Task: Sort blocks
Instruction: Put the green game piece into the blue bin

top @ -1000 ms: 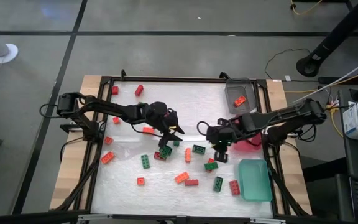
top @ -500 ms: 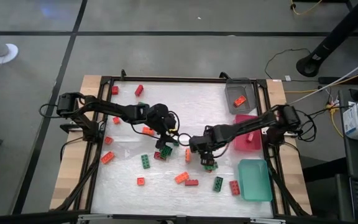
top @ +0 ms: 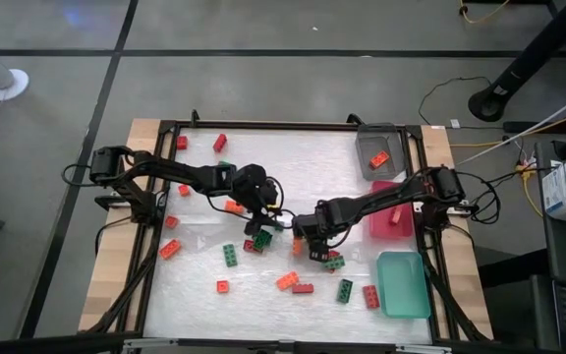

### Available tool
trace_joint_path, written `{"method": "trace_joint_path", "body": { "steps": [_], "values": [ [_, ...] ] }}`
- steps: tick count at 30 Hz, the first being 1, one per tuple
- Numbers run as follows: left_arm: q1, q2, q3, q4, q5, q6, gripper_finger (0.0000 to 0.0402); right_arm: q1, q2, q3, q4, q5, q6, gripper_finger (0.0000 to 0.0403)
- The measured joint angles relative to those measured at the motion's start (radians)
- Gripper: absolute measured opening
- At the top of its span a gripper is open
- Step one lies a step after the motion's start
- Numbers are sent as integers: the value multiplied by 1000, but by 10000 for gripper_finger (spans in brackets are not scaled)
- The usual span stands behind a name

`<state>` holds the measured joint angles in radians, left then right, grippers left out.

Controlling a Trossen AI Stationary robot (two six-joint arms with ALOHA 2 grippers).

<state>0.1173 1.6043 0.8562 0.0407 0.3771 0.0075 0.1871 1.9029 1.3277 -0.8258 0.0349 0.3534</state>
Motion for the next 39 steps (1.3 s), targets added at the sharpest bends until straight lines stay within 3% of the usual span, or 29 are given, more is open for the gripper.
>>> {"method": "trace_joint_path", "body": {
  "steps": [10, 17, 21, 29, 33, 39],
  "values": [
    [0, -3, 0, -88, 0, -13, 178, -38, 4, -58, 107, -1, 7, 294],
    [-6, -62, 0, -187, -1, -129, 178, -59, 5, -84, 125, -2, -12, 288],
    [-35, -99, 0, -186, -34, -223, 178, -59, 2, -125, 136, -4, -21, 253],
    [-129, -169, 0, -208, -105, -300, 178, -57, -3, -140, 135, -3, -41, 141],
    [-167, -229, 0, -305, -126, -334, 178, -57, 0, -82, 72, -38, -47, 137],
    [-213, -323, 0, -506, -204, -458, 178, -37, 0, 89, -203, -66, -20, 152]
  ]
}}
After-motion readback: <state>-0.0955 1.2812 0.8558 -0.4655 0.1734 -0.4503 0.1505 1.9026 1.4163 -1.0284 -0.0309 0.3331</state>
